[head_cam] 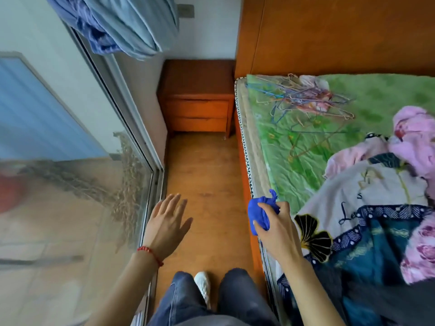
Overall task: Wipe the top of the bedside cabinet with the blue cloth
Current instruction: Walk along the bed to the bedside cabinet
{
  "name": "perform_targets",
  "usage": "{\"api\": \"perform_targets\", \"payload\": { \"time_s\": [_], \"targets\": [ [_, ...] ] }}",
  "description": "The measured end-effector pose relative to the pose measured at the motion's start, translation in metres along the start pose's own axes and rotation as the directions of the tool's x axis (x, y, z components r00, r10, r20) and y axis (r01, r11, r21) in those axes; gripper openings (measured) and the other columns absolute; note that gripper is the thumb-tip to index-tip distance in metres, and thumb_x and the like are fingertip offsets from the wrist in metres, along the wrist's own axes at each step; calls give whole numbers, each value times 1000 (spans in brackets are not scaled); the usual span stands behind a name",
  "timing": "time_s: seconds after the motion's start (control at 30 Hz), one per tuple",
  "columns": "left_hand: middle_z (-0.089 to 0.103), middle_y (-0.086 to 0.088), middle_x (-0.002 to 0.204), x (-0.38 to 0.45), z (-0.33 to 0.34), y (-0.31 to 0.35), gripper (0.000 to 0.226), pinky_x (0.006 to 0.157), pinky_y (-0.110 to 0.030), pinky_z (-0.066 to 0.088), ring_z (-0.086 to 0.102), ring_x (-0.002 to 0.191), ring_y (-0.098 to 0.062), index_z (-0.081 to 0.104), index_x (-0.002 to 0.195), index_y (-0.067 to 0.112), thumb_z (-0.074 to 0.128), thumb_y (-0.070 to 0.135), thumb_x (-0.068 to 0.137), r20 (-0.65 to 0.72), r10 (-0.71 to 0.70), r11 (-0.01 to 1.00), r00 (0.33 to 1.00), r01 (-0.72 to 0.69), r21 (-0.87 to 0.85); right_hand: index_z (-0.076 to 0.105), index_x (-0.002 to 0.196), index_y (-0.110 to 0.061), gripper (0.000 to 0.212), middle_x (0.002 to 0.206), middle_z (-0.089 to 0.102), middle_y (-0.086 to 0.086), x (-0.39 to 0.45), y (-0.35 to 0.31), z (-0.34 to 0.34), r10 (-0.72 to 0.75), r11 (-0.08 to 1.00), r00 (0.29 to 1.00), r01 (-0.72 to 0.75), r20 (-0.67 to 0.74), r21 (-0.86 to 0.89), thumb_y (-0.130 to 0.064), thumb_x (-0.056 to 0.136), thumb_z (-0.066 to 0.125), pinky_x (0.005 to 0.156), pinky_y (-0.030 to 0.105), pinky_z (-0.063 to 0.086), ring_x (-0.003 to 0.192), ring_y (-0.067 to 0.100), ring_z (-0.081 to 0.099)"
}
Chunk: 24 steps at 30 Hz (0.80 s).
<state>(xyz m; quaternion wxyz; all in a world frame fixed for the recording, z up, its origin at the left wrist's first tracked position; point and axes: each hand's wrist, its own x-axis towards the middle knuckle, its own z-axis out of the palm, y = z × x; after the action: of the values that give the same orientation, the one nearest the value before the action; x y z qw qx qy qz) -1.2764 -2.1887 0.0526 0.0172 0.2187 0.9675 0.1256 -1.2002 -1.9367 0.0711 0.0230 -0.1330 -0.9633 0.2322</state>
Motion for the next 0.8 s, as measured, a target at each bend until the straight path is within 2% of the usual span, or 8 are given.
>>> {"api": "perform_targets", "payload": {
  "time_s": [0.17,0.3,0.43,0.6,0.63,0.7,0.73,0.8],
  "targets": [
    [58,-23,124,87,8,-7,52,96,-55,41,52,117,-40,59,119,0,74,26,77,17,28,1000,999,-28,0,55,119,-12,44,110,42,14,81,7,0,34,999,999,-34,-9,-1,-19,78,67,68,36,50,83,31,58],
    [60,-23,119,164,17,2,48,91,-56,44,55,112,-40,61,116,0,63,32,80,21,83,996,996,-83,17,55,118,-12,44,110,44,15,149,28,-1,51,999,998,-51,-24,4,-19,76,69,63,36,51,77,32,58],
    [57,-24,124,240,18,20,49,96,-56,40,51,117,-41,58,119,-1,72,25,79,45,98,995,994,-99,4,54,119,-12,45,112,43,15,216,53,-13,75,997,997,-76,-25,-7,-20,77,68,64,36,51,78,32,58],
    [62,-24,115,326,12,38,48,88,-57,45,57,108,-42,63,111,-3,78,21,73,64,146,989,987,-146,-17,54,119,-14,45,112,42,13,290,74,-35,116,993,993,-115,-39,12,-23,77,68,63,35,50,81,31,59],
    [63,-24,114,341,13,41,45,87,-57,45,58,107,-42,63,110,-3,75,24,76,69,151,989,986,-150,-19,54,119,-14,45,111,43,14,303,78,-39,123,992,991,-123,-43,11,-22,77,68,63,35,50,81,31,59],
    [64,-24,111,371,15,49,45,85,-56,47,60,104,-40,64,107,-3,56,35,83,97,165,986,982,-164,-12,55,118,-14,45,111,43,14,327,84,-46,152,988,987,-152,-49,9,-22,76,69,63,35,50,81,32,59],
    [65,-23,109,386,17,53,50,84,-56,48,61,103,-40,65,105,-2,46,38,83,112,181,984,977,-180,-19,56,117,-14,45,110,44,15,336,88,-49,164,986,985,-164,-56,13,-21,75,70,62,36,50,80,33,59],
    [65,-23,106,415,20,65,53,82,-56,49,62,100,-39,66,102,-2,39,38,81,143,222,975,964,-219,-39,58,115,-12,45,107,45,16,354,96,-53,188,982,979,-186,-76,37,-19,73,71,62,38,52,79,35,59]
  ]
}}
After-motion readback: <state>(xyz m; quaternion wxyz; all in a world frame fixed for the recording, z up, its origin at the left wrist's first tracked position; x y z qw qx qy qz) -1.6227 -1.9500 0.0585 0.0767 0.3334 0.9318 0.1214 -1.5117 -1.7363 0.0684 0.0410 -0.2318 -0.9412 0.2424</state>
